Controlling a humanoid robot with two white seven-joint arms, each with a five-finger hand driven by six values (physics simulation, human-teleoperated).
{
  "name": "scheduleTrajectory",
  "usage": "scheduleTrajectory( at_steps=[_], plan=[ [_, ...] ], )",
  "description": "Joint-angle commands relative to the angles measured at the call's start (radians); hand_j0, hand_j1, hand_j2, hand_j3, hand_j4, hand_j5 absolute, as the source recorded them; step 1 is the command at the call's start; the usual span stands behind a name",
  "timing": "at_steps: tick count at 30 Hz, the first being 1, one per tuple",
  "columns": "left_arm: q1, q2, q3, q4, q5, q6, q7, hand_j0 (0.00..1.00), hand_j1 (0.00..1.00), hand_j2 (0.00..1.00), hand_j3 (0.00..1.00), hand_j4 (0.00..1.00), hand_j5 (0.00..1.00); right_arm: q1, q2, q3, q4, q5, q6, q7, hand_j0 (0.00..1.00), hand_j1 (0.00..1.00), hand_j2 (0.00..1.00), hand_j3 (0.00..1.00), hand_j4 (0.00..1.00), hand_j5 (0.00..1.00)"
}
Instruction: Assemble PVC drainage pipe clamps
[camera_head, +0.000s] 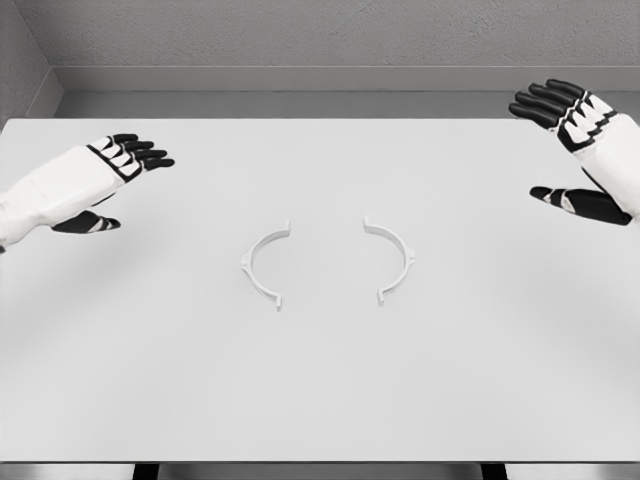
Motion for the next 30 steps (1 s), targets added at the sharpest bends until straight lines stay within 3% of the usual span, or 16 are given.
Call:
scheduleTrajectory(
  at_steps=[1,6,7,8,9,11,12,15,20,30],
  plan=[
    [-0.002,-0.004,0.003,0.009,-0.001,0.001,-0.003,1.0,1.0,1.0,1.0,1.0,1.0,-0.003,-0.002,0.049,0.001,0.012,-0.001,0.001,1.0,1.0,1.0,1.0,1.0,1.0],
    [0.0,-0.028,0.003,0.024,0.002,0.001,-0.003,1.0,1.0,1.0,1.0,1.0,1.0,-0.028,0.0,0.086,0.005,0.017,-0.001,-0.001,1.0,1.0,1.0,1.0,1.0,1.0],
    [0.0,-0.031,0.001,0.056,0.002,0.001,-0.004,1.0,1.0,1.0,1.0,1.0,1.0,-0.073,0.018,0.138,0.004,0.032,0.018,-0.001,1.0,1.0,1.0,1.0,1.0,1.0],
    [0.005,-0.042,0.001,0.076,0.002,0.001,-0.004,1.0,1.0,1.0,1.0,1.0,1.0,-0.156,0.049,0.212,0.018,0.116,0.072,0.019,1.0,1.0,1.0,1.0,1.0,1.0],
    [0.005,-0.044,0.001,0.106,0.005,0.001,-0.003,1.0,1.0,1.0,1.0,1.0,1.0,-0.213,0.095,0.247,0.082,0.162,0.078,0.12,1.0,1.0,1.0,1.0,1.0,1.0],
    [-0.002,-0.045,0.001,0.109,0.019,0.001,0.002,1.0,1.0,1.0,1.0,1.0,1.0,-0.233,0.163,0.26,0.142,0.178,0.064,0.304,1.0,1.0,1.0,1.0,1.0,1.0],
    [-0.002,-0.045,0.001,0.11,0.042,0.001,0.003,1.0,1.0,1.0,1.0,1.0,1.0,-0.239,0.179,0.266,0.15,0.207,0.064,0.335,1.0,1.0,1.0,1.0,1.0,1.0],
    [-0.005,-0.047,-0.002,0.123,0.061,0.001,0.003,1.0,1.0,1.0,1.0,1.0,1.0,-0.273,0.21,0.283,0.231,0.27,0.064,0.338,1.0,1.0,1.0,1.0,1.0,1.0],
    [-0.017,-0.061,-0.007,0.119,0.067,0.001,0.003,1.0,1.0,1.0,1.0,1.0,1.0,-0.276,0.232,0.319,0.266,0.294,0.064,0.335,1.0,1.0,1.0,1.0,1.0,1.0],
    [-0.018,-0.093,-0.016,0.123,0.077,0.001,0.003,1.0,1.0,1.0,1.0,1.0,1.0,-0.276,0.264,0.353,0.277,0.322,0.063,0.335,1.0,1.0,1.0,1.0,1.0,1.0]
  ],
)
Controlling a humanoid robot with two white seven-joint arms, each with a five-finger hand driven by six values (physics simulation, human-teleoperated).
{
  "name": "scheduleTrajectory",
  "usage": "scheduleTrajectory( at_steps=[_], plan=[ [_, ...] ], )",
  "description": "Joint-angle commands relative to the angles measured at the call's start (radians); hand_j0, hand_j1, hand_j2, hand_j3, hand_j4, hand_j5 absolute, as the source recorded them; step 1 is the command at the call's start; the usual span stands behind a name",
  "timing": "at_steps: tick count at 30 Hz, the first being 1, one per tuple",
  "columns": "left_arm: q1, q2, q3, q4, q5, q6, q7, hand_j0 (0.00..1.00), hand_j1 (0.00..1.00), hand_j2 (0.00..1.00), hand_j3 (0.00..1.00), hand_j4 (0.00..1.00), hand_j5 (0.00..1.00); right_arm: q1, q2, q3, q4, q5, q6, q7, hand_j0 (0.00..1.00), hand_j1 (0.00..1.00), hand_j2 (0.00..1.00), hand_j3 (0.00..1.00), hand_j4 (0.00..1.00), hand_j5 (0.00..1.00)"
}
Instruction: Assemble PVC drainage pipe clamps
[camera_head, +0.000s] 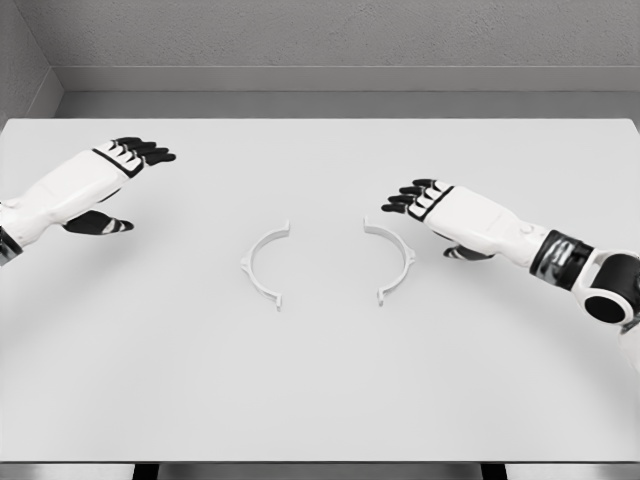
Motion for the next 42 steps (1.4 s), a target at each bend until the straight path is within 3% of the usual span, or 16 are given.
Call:
scheduleTrajectory(
  at_steps=[1,13,42],
  plan=[
    [0.0,-0.01,-0.002,0.0,0.008,0.001,0.0,1.0,1.0,1.0,1.0,1.0,1.0,0.0,0.015,0.006,0.002,-0.004,0.001,0.0,1.0,1.0,1.0,1.0,1.0,1.0],
    [0.0,-0.049,-0.01,0.007,0.005,0.001,0.0,1.0,1.0,1.0,1.0,1.0,1.0,-0.034,0.053,0.038,0.082,0.004,-0.001,0.0,1.0,1.0,1.0,1.0,1.0,1.0],
    [-0.02,-0.07,-0.016,0.036,0.003,0.001,0.0,1.0,1.0,1.0,1.0,1.0,1.0,-0.049,0.095,0.072,0.071,0.01,0.001,0.003,1.0,1.0,1.0,1.0,1.0,1.0]
  ],
)
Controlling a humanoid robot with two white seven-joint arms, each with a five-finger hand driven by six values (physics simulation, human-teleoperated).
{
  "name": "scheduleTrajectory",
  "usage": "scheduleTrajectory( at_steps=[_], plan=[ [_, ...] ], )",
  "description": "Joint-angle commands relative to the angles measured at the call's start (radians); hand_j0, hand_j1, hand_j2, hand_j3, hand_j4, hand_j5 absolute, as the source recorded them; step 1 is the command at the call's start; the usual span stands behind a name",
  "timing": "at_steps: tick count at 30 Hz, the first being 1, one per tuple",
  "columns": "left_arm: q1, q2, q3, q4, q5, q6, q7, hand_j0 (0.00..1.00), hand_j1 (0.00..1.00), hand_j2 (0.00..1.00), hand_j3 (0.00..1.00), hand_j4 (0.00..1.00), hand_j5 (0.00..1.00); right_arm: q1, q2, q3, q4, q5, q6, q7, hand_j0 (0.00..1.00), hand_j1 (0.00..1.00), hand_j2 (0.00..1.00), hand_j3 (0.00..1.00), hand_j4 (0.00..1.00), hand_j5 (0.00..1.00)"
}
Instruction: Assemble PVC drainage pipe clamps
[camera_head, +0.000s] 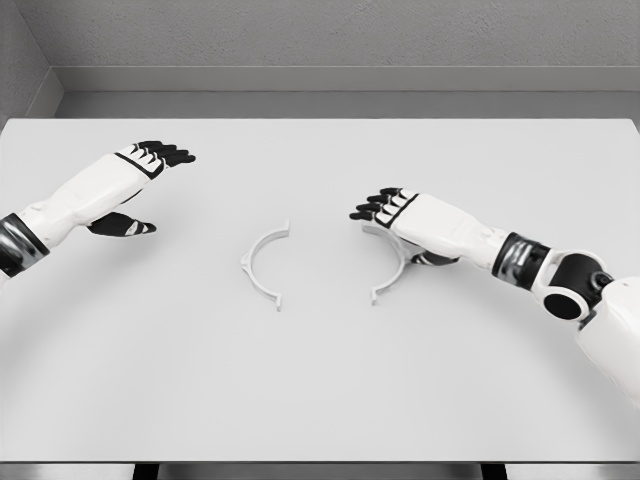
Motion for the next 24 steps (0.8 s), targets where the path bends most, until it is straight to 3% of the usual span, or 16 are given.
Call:
scheduleTrajectory(
  at_steps=[1,11,14,19,24],
  plan=[
    [0.0,0.001,0.001,0.001,0.007,0.001,0.001,1.0,1.0,1.0,1.0,1.0,1.0,0.0,0.002,0.002,0.0,-0.006,0.001,0.0,1.0,1.0,1.0,1.0,1.0,1.0],
    [0.0,0.001,0.0,0.001,0.007,0.001,0.001,1.0,1.0,1.0,1.0,1.0,1.0,-0.021,0.007,0.013,0.013,-0.004,0.001,0.003,1.0,1.0,1.0,1.0,1.0,1.0],
    [-0.002,-0.036,-0.004,0.016,0.003,0.001,0.001,1.0,1.0,1.0,1.0,1.0,1.0,-0.023,0.008,0.018,0.013,-0.006,0.001,0.003,1.0,1.0,1.0,1.0,1.0,1.0],
    [-0.011,-0.091,-0.065,0.027,0.0,0.001,0.001,1.0,1.0,1.0,1.0,1.0,1.0,-0.023,0.021,0.018,0.012,-0.006,0.001,0.003,1.0,1.0,1.0,1.0,1.0,1.0],
    [-0.02,-0.125,-0.068,0.067,0.0,0.001,0.001,1.0,1.0,1.0,1.0,1.0,1.0,-0.023,0.028,0.018,0.012,-0.004,0.001,0.007,1.0,1.0,1.0,1.0,1.0,1.0]
  ],
)
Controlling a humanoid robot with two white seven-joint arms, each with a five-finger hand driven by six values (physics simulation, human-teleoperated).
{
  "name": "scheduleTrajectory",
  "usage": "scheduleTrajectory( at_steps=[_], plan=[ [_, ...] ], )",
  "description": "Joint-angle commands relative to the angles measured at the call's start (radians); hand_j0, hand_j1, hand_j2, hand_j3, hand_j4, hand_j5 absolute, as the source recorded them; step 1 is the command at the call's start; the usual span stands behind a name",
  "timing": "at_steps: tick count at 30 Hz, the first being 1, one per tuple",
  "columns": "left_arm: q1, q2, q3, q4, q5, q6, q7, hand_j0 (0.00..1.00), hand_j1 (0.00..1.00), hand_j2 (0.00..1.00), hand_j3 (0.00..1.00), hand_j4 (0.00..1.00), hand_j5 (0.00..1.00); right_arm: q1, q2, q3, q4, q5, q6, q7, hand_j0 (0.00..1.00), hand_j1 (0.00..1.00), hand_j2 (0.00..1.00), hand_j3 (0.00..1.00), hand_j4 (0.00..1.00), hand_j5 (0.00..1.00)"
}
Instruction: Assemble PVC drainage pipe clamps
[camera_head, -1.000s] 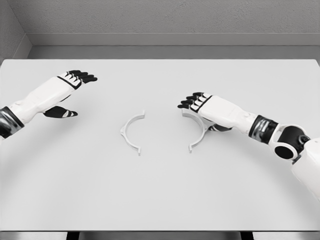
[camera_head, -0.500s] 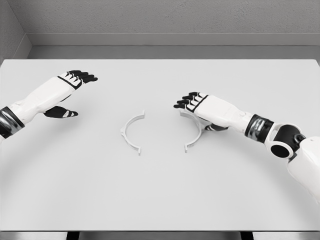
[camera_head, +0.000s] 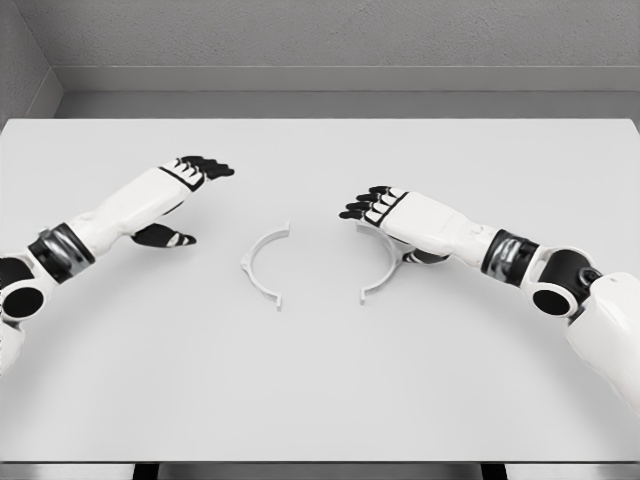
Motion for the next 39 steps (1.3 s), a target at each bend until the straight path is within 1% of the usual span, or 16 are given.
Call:
scheduleTrajectory(
  at_steps=[1,4,8,11,13,16,30,33,34,39],
  plan=[
    [0.0,-0.024,-0.01,0.026,0.006,0.001,0.001,1.0,1.0,1.0,1.0,1.0,1.0,0.0,0.006,0.0,0.001,-0.006,0.001,0.002,1.0,1.0,1.0,1.0,1.0,1.0],
    [-0.003,-0.05,-0.015,0.053,0.006,0.001,0.001,1.0,1.0,1.0,1.0,1.0,1.0,-0.014,0.008,0.016,0.004,-0.006,0.002,0.0,1.0,1.0,1.0,1.0,1.0,1.0],
    [-0.003,-0.051,-0.015,0.053,0.009,0.001,0.001,1.0,1.0,1.0,1.0,1.0,1.0,-0.021,0.01,0.023,0.007,-0.006,0.005,0.0,1.0,1.0,1.0,1.0,1.0,1.0],
    [-0.003,-0.046,-0.013,0.053,0.012,0.001,0.001,1.0,1.0,1.0,1.0,1.0,1.0,-0.031,0.01,0.023,0.036,-0.006,0.004,0.0,1.0,1.0,1.0,1.0,1.0,1.0],
    [-0.003,-0.044,-0.013,0.053,0.014,0.001,0.001,1.0,1.0,1.0,1.0,1.0,1.0,-0.032,0.01,0.024,0.038,-0.006,0.004,0.0,1.0,1.0,1.0,1.0,1.0,1.0],
    [-0.006,-0.041,-0.013,0.053,0.015,0.001,0.001,1.0,1.0,1.0,1.0,1.0,1.0,-0.038,0.025,0.03,0.048,-0.006,0.002,0.0,1.0,1.0,1.0,1.0,1.0,1.0],
    [-0.011,-0.038,-0.013,0.054,0.016,0.001,0.001,1.0,1.0,1.0,1.0,1.0,1.0,-0.045,0.045,0.038,0.044,-0.006,0.002,0.002,1.0,1.0,1.0,1.0,1.0,1.0],
    [-0.02,-0.038,-0.015,0.054,0.014,0.001,0.001,1.0,1.0,1.0,1.0,1.0,1.0,-0.058,0.046,0.061,0.044,-0.006,0.005,0.0,1.0,1.0,1.0,1.0,1.0,1.0],
    [-0.021,-0.038,-0.015,0.056,0.016,0.001,0.001,1.0,1.0,1.0,1.0,1.0,1.0,-0.058,0.06,0.061,0.045,-0.006,0.005,0.002,1.0,1.0,1.0,1.0,1.0,1.0],
    [-0.021,-0.037,-0.012,0.056,0.016,0.001,0.001,1.0,1.0,1.0,1.0,1.0,1.0,-0.071,0.075,0.079,0.047,-0.006,0.009,0.002,1.0,1.0,1.0,1.0,1.0,1.0]
  ],
)
